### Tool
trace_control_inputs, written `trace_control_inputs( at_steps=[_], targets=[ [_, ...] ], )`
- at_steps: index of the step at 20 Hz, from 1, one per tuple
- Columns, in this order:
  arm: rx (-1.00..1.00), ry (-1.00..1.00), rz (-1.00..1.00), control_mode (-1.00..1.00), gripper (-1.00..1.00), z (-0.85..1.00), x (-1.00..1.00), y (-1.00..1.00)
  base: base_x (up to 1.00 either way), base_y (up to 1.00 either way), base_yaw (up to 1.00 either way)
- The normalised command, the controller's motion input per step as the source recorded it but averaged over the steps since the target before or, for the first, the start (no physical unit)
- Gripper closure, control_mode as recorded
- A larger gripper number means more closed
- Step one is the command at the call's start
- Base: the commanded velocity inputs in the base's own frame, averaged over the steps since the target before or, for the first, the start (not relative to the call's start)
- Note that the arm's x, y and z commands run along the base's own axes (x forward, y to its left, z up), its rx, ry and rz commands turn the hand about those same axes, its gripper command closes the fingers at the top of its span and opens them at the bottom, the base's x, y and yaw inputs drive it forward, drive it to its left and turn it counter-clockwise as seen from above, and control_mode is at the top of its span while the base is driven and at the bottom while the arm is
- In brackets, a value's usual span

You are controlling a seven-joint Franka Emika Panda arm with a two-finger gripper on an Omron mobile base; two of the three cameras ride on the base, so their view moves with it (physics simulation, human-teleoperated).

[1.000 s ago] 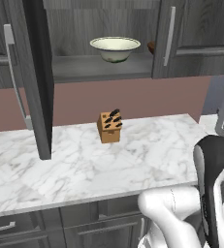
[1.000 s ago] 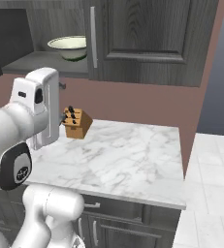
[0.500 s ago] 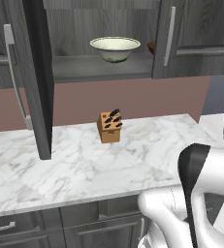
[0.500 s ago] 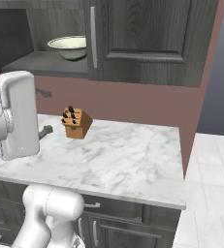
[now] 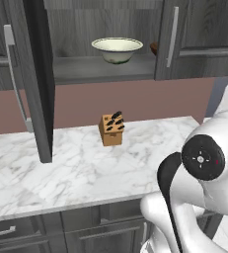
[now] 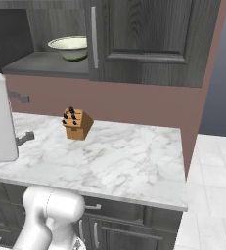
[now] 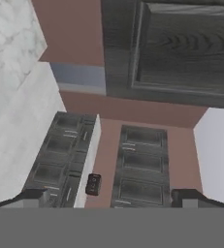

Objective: Open the cabinet. Pick the bowls from the counter and place them in the cabinet. Then close the cabinet.

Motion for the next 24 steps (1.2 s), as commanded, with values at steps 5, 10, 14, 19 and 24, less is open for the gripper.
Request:
trace_control_inputs(
  at_steps=[5, 10, 14, 19, 24],
  targets=[
    [-0.1, 0.0, -0.15, -1.0, -1.0, -0.11, -0.21, 0.58, 0.0, 0.0, 0.0],
    [-0.12, 0.0, -0.12, -1.0, -1.0, -0.28, -0.48, 0.65, 0.0, 0.0, 0.0],
    [-0.11, -0.02, -0.12, -1.0, -1.0, -0.31, -0.53, 0.7, 0.0, 0.0, 0.0],
    [-0.12, -0.01, -0.13, -1.0, -1.0, -0.22, -0.22, 0.77, 0.0, 0.0, 0.0],
    [-0.11, 0.0, -0.04, -1.0, -1.0, -0.07, 0.0, 0.71, 0.0, 0.0, 0.0]
  ],
)
